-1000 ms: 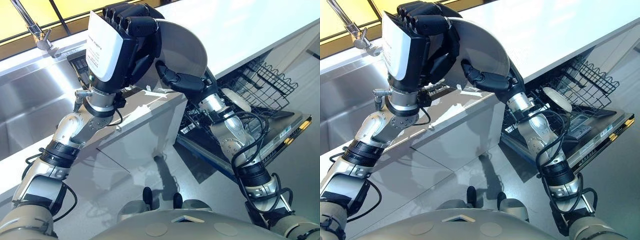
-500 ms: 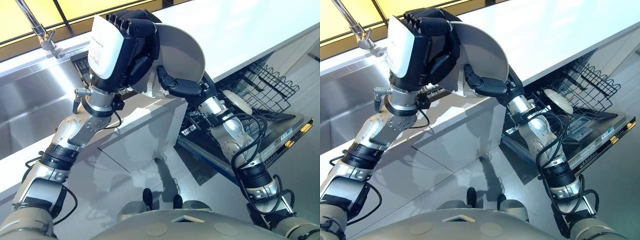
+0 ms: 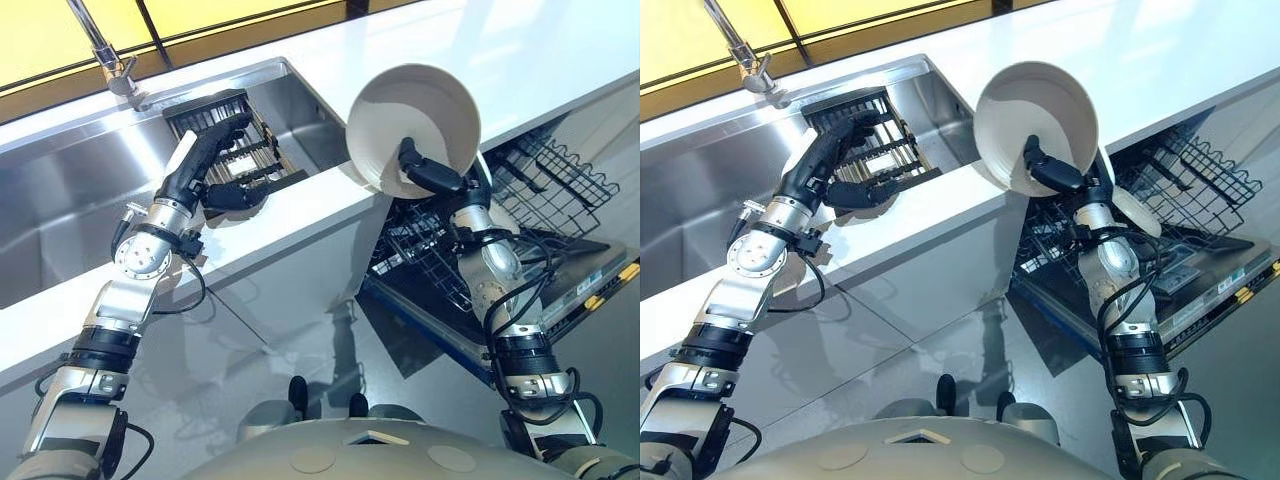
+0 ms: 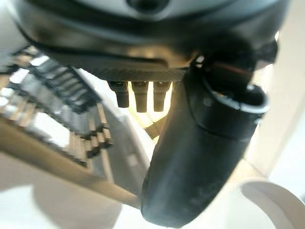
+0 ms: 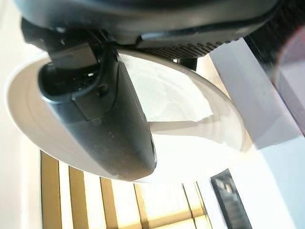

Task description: Pick up plates and place into dishwasher.

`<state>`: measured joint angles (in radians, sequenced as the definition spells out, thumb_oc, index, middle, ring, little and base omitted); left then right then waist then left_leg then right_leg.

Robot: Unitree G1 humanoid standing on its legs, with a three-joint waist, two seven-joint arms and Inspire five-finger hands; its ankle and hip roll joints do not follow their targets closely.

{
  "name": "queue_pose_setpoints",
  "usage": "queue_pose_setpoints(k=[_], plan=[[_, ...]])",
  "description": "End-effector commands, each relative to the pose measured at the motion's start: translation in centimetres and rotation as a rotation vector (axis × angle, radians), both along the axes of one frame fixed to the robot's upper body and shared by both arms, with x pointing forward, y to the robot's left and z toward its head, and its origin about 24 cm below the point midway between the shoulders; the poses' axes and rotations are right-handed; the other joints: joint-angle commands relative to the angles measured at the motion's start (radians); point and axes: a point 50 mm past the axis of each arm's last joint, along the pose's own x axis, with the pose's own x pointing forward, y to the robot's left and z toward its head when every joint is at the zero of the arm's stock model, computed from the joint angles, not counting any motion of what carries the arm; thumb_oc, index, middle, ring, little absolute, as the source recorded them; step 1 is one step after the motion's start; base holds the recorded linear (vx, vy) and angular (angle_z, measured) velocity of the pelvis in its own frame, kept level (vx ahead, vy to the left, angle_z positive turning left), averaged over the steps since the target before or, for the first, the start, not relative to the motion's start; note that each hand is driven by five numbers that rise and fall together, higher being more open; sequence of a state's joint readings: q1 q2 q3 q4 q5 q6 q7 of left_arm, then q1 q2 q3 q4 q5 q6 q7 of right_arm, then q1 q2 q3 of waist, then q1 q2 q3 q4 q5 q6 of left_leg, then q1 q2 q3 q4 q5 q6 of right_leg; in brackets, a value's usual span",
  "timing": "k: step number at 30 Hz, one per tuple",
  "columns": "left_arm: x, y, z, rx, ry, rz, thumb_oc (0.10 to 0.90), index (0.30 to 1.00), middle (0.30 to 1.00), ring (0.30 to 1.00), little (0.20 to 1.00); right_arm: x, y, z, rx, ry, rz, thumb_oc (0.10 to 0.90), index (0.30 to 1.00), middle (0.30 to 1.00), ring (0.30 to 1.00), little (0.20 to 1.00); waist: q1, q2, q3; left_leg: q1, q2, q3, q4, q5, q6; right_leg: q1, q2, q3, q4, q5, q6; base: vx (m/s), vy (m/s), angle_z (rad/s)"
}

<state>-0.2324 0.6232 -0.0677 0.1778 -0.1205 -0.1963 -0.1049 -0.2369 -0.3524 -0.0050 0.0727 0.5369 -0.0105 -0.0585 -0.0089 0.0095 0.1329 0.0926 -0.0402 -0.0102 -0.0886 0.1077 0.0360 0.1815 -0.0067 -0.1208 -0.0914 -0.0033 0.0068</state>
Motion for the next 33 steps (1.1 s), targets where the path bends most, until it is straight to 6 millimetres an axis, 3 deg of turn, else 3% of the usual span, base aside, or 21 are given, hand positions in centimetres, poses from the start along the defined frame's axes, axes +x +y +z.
queue_pose_setpoints(k=[1, 8, 16, 26, 33], plan=[[0.2, 3.1, 3.2, -0.086, -0.144, 0.09, 0.8, 0.9, 0.9, 0.9, 0.9, -0.9, -3.7, 6.4, -0.136, -0.375, -0.245, 0.1, 0.3, 0.3, 0.3, 0.2, 0.007, 0.014, -0.111, 0.077, -0.009, 0.03, 0.008, -0.143, 0.003, -0.038, 0.027, -0.03, 0.058, -0.069, 0.018, 0.07, 0.016, 0.05], [-1.3, 6.1, 2.4, -0.097, -0.144, 0.215, 0.8, 0.9, 0.9, 0.9, 0.9, -3.2, -9.8, 5.0, -0.395, -0.309, -0.588, 0.1, 0.3, 0.3, 0.3, 0.2, -0.011, 0.027, -0.097, 0.097, -0.015, 0.022, 0.017, -0.153, 0.007, -0.041, 0.027, -0.006, 0.109, -0.094, 0.014, 0.1, 0.038, 0.04], [-2.4, 8.8, 2.1, -0.12, -0.17, 0.406, 0.8, 0.9, 0.9, 0.9, 0.9, -5.5, -14.8, 2.9, -0.561, -0.134, -0.806, 0.1, 0.3, 0.3, 0.3, 0.2, -0.04, 0.045, -0.073, 0.107, -0.018, 0.014, 0.011, -0.148, 0.006, -0.057, 0.022, 0.003, 0.154, -0.109, 0.012, 0.07, 0.046, 0.01], [-2.7, 8.6, 2.1, -0.15, -0.201, 0.429, 0.8, 0.9, 0.9, 0.9, 0.9, -5.7, -15.7, 0.5, -0.752, 0.023, -0.71, 0.1, 0.3, 0.3, 0.3, 0.2, -0.042, 0.064, -0.037, 0.092, -0.025, -0.003, 0.018, -0.138, 0.006, -0.073, 0.01, 0.003, 0.175, -0.11, 0.005, 0.04, 0.046, -0.01], [-2.5, 7.8, 1.8, -0.158, -0.19, 0.395, 0.8, 0.9, 0.9, 0.9, 0.9, -4.5, -15.4, 1.3, -0.849, 0.015, -0.643, 0.1, 0.3, 0.3, 0.3, 0.2, -0.016, 0.065, -0.015, 0.082, -0.03, -0.026, 0.021, -0.121, 0.006, -0.069, -0.001, -0.013, 0.181, -0.102, 0.006, 0.04, 0.031, 0.05]])
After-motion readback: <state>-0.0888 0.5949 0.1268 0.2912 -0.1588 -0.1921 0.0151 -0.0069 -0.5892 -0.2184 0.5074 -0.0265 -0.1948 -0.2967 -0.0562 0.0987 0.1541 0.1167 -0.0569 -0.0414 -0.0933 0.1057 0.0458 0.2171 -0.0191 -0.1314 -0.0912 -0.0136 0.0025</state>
